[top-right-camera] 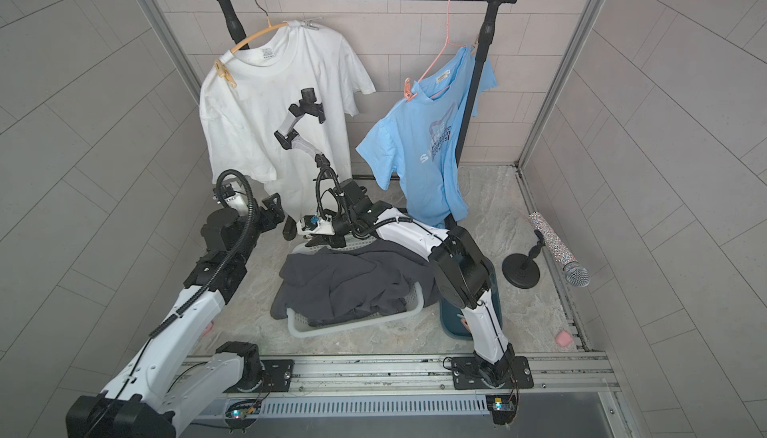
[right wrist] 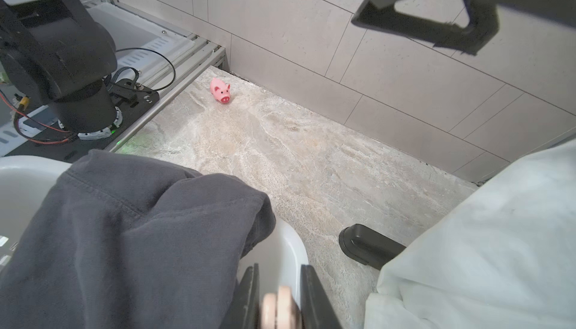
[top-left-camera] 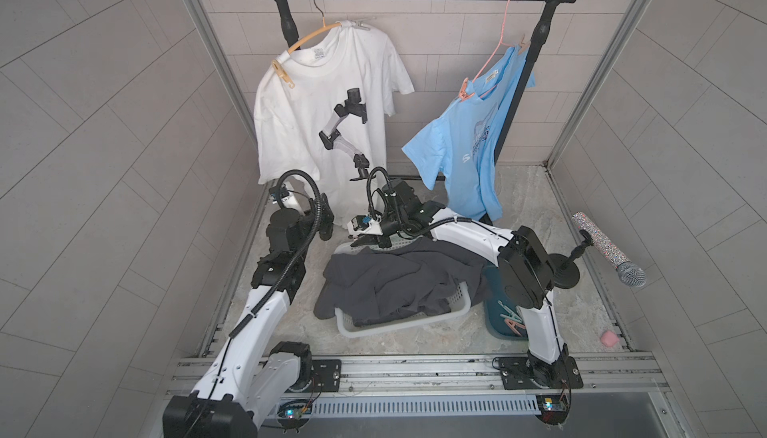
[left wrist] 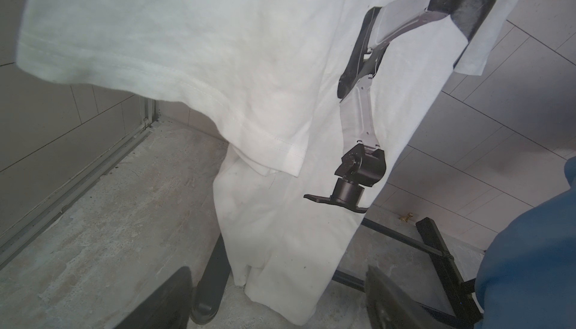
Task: Use clothespins to secure the t-shirt on both sides of the hanger
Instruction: Clamp the T-shirt on the hanger.
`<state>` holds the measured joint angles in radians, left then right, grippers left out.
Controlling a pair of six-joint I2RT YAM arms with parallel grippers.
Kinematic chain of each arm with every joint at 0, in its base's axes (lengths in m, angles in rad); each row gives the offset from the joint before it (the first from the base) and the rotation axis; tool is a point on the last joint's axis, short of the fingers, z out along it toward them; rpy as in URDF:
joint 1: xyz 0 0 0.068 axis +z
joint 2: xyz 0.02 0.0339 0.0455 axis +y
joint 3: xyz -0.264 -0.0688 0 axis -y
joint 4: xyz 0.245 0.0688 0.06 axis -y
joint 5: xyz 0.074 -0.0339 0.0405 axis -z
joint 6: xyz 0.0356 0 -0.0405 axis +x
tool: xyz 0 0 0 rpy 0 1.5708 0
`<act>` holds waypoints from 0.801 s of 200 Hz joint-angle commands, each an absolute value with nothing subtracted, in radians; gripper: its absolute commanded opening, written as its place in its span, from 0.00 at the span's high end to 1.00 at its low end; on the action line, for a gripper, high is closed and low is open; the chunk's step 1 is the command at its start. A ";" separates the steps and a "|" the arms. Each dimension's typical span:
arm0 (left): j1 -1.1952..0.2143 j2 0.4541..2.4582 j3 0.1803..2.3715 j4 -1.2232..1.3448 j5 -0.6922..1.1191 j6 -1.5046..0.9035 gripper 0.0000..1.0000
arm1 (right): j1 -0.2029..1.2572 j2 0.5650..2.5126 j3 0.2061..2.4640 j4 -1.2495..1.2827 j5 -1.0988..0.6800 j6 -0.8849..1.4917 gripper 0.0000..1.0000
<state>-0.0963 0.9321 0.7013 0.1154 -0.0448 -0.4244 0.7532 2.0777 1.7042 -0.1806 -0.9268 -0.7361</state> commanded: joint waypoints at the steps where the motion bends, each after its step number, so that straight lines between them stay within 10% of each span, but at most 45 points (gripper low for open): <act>1: -0.089 0.917 0.704 0.137 -0.032 -0.405 0.10 | 0.767 2.099 1.704 -0.151 -0.942 -0.721 1.00; 160: -0.083 0.917 0.698 0.151 -0.020 -0.407 0.10 | 0.792 2.128 1.756 -0.352 -0.830 -0.912 1.00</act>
